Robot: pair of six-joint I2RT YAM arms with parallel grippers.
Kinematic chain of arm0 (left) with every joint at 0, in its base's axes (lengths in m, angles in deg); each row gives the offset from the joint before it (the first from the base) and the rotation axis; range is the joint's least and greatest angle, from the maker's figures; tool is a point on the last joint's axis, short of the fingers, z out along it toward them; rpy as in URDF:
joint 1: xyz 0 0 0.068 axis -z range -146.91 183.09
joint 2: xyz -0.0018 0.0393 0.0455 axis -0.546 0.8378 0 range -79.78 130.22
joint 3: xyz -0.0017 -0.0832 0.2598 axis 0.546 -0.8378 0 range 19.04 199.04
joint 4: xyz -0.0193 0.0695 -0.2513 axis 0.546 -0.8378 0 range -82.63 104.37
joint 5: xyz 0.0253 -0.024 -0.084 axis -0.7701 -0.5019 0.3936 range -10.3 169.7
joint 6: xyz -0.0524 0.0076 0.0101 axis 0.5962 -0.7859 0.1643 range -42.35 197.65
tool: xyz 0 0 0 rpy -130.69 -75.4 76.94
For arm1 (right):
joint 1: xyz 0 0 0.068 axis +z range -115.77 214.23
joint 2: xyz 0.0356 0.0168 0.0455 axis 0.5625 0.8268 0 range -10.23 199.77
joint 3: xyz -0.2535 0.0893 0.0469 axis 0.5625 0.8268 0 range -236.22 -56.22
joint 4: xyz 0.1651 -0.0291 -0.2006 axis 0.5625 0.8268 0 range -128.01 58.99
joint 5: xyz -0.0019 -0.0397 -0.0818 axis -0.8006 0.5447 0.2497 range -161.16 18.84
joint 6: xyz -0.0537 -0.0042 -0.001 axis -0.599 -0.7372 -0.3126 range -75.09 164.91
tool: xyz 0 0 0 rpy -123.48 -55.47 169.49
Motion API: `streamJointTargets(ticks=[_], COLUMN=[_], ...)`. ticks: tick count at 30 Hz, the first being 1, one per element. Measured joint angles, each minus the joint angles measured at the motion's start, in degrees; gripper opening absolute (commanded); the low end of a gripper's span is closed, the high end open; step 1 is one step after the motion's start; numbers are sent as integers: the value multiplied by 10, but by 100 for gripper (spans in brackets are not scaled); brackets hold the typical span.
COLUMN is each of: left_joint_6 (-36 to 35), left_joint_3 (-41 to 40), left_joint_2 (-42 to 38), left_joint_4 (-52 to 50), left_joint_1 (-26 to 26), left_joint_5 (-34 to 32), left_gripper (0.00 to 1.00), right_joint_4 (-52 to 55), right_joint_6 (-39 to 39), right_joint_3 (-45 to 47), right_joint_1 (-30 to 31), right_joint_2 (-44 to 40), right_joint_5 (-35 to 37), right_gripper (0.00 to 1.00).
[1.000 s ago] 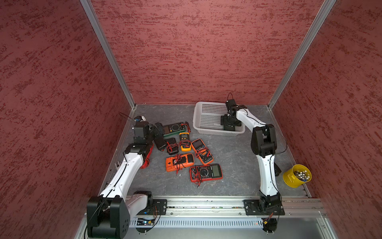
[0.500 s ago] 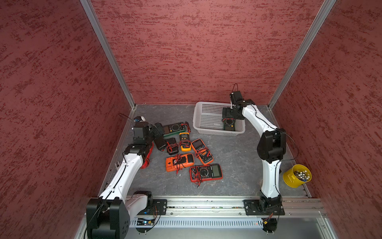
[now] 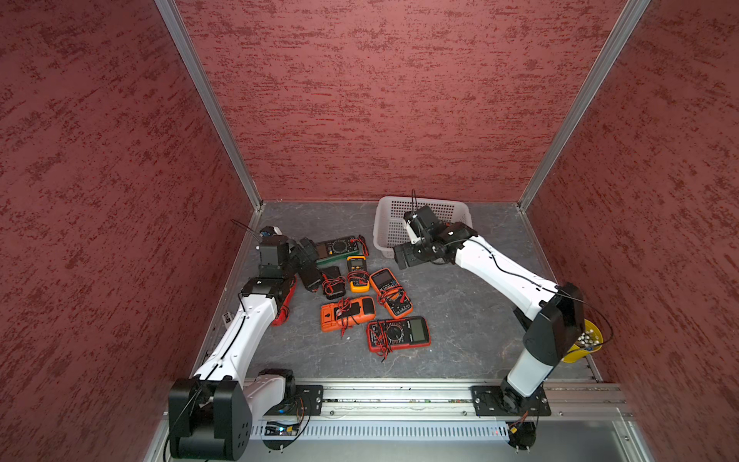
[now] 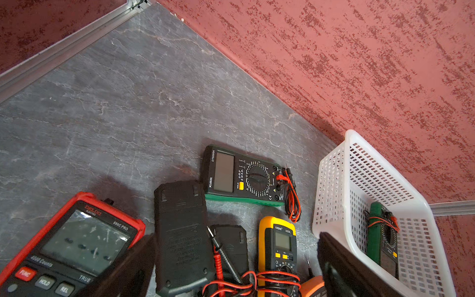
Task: Put the multimeter into the basket
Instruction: Pick up the multimeter from the center of the board.
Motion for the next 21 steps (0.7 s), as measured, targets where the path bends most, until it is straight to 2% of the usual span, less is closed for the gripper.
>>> streamJointTargets(ticks=[7,17,21], left_joint_6=[5,6,8], left_joint_3=[0,0,0], left_joint_2=[13,31,31], left_joint_4=[0,0,0], left_joint_1=[0,0,0], left_joint_5=[0,4,4], left_gripper=[100,100,100], right_joint_4=[-1,10,12], right_joint_6=[17,-9,-25], right_joint_3=[39,5,4], right_joint_1=[61,63,63], right_joint_2=[11,137,158], right_joint_5=[-1,-21,-38], right_gripper=[99,99,99])
